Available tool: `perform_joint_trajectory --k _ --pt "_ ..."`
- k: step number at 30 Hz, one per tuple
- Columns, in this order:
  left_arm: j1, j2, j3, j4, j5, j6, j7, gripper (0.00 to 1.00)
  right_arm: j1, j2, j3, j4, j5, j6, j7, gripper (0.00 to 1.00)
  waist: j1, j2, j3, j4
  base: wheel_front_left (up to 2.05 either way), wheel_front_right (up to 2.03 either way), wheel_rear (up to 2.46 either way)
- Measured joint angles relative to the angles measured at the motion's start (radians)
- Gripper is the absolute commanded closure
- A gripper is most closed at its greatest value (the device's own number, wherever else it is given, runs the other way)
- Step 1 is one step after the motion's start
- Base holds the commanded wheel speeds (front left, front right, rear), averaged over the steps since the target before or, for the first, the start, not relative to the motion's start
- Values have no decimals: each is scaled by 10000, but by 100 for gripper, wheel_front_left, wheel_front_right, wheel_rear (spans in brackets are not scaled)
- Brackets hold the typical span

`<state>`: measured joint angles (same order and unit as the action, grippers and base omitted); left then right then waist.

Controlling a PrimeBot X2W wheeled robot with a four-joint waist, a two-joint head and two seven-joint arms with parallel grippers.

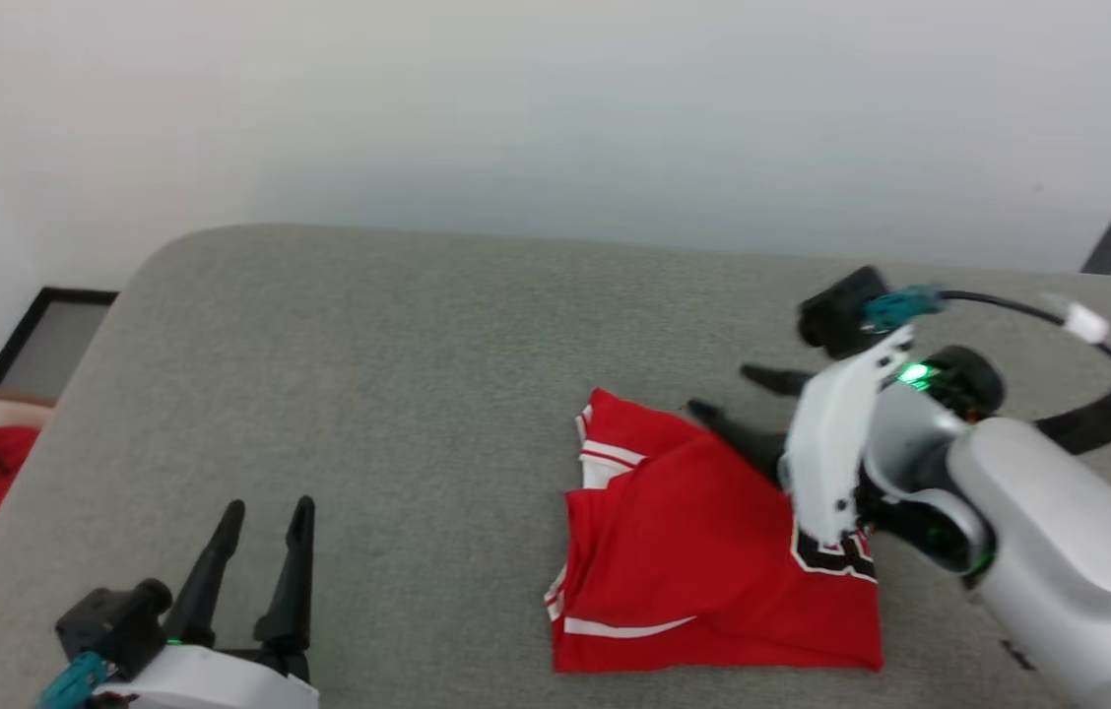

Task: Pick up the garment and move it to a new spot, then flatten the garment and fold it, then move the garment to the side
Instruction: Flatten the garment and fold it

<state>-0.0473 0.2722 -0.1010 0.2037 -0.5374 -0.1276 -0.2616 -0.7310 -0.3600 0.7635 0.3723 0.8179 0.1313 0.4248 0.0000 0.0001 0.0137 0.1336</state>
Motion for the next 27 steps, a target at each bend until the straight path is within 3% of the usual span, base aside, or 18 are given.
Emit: perform_joint_trajectory --k 14,20,27 --pt "776 194 769 -694 305 217 -15 0 1196 -1735 -1279 -274 -999 0 -3958 0 0 0 -323 -1213 0 0 0" --pt "1070 169 1020 -938 483 224 -15 0 2127 -2008 -2048 -115 -1463 0 -5459 0 0 0 -448 -1633 0 0 0" --pt "1328 163 1354 -1120 711 222 -15 0 3405 -2059 -3149 -29 -1687 0 -6358 0 0 0 -604 -1893 0 0 0"
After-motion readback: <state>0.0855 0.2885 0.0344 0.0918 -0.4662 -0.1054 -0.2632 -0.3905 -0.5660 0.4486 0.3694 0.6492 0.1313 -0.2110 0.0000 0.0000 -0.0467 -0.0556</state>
